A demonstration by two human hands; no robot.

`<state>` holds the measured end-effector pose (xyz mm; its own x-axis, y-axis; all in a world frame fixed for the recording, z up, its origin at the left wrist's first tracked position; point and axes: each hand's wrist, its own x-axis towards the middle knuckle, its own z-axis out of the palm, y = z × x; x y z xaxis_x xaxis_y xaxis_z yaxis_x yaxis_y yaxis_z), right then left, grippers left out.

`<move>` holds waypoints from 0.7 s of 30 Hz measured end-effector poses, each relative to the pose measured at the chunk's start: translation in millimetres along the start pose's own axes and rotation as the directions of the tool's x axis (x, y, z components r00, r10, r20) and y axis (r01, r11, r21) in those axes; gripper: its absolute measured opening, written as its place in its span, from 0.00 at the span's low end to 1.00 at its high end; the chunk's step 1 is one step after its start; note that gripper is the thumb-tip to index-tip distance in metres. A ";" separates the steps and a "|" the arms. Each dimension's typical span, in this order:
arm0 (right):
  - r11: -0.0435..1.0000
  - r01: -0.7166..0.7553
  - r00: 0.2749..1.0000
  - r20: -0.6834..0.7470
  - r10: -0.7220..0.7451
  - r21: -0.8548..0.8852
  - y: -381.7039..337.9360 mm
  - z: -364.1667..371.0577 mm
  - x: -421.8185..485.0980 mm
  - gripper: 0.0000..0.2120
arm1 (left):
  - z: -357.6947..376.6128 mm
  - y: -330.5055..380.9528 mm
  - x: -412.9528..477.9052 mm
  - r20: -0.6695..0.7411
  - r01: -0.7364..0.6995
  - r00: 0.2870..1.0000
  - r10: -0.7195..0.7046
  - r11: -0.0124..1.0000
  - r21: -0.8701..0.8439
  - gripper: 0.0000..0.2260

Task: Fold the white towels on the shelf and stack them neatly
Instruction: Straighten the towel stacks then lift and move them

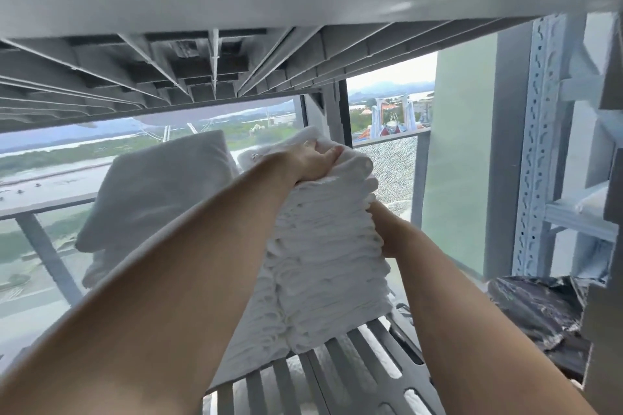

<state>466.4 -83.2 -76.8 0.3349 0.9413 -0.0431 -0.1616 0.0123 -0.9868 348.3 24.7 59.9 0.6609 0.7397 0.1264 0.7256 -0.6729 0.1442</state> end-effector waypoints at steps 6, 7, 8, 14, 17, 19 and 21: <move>0.999 0.042 0.999 0.004 -0.042 -0.022 -5.1 -3.1 -1.8 0.12 | -0.9 9.6 -4.0 0.023 0.056 0.998 -0.056 0.998 0.007 0.44; 0.998 0.063 0.998 0.017 -0.063 0.009 -5.2 -3.3 0.1 0.10 | -2.2 11.1 -4.8 0.031 0.073 0.997 -0.074 0.997 0.011 0.43; 0.996 0.084 0.996 0.019 -0.085 0.022 -7.4 -0.8 -3.1 0.09 | -4.0 12.0 -5.4 0.036 0.086 0.996 -0.086 0.996 0.010 0.42; 0.922 0.237 0.962 -0.207 -0.179 0.307 -45.0 1.5 6.5 0.17 | -27.3 2.1 -15.1 0.062 0.147 0.988 -0.144 0.988 -0.055 0.38; 0.923 0.230 0.972 -0.112 -0.204 0.308 -61.1 3.9 2.1 0.24 | -30.6 -7.6 -18.1 0.094 0.214 0.975 -0.202 0.966 -0.143 0.38; 0.977 0.185 0.962 -0.225 -0.158 0.107 -62.8 33.6 -5.1 0.21 | -27.6 -10.3 -20.6 0.161 0.248 0.963 -0.214 0.941 -0.231 0.42; 0.976 0.188 0.807 -0.549 -0.218 -0.111 -59.0 62.3 -8.4 0.19 | -21.2 -10.9 -24.0 0.204 0.273 0.954 -0.219 0.917 -0.292 0.45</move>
<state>415.3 -70.9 -8.4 0.8154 0.5711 0.0944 0.0081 0.1518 -0.9884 320.5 14.3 76.1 0.5110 0.8523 -0.1116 0.7895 -0.4140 0.4530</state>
